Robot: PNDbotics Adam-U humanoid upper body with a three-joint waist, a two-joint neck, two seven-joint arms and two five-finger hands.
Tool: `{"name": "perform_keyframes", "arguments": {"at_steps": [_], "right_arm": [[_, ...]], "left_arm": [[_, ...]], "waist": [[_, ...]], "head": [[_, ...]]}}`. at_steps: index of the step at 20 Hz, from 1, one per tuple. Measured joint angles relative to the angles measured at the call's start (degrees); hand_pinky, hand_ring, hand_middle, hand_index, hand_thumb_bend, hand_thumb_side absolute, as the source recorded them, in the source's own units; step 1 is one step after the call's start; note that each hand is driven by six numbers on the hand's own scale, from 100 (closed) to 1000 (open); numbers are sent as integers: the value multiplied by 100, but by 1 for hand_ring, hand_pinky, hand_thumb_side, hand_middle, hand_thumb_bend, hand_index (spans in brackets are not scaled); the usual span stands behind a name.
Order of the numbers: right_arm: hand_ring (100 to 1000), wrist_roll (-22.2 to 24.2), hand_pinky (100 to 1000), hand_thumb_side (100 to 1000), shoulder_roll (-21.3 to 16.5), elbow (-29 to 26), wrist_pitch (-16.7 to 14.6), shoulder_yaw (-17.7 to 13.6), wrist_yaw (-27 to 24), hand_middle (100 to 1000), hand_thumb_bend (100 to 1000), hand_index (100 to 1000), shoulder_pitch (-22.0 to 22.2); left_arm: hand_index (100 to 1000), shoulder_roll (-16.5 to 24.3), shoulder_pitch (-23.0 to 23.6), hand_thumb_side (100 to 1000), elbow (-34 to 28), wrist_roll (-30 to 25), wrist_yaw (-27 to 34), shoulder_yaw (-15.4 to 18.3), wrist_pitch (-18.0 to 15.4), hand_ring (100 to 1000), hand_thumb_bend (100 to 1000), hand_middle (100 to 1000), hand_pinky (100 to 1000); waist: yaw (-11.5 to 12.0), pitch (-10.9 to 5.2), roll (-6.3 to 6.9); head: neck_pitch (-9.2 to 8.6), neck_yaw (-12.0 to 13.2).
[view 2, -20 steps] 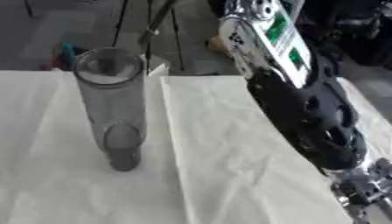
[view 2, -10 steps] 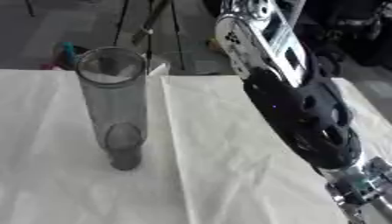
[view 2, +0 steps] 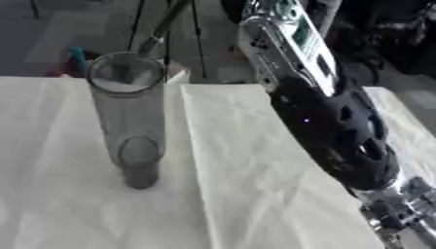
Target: Arrange flowers into the vase.
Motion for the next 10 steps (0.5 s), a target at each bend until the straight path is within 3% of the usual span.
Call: {"name": "perform_keyframes", "arguments": {"at_steps": [10], "right_arm": [[100,-73,100,419,-8,0,-72,-133,-708,100,253,100,110]], "left_arm": [[901,-3,-12,1000,0,-20,0,-1,18,575,100,794,560]], "waist": [[19,1,-11]], "head": [[-32,1]]}}
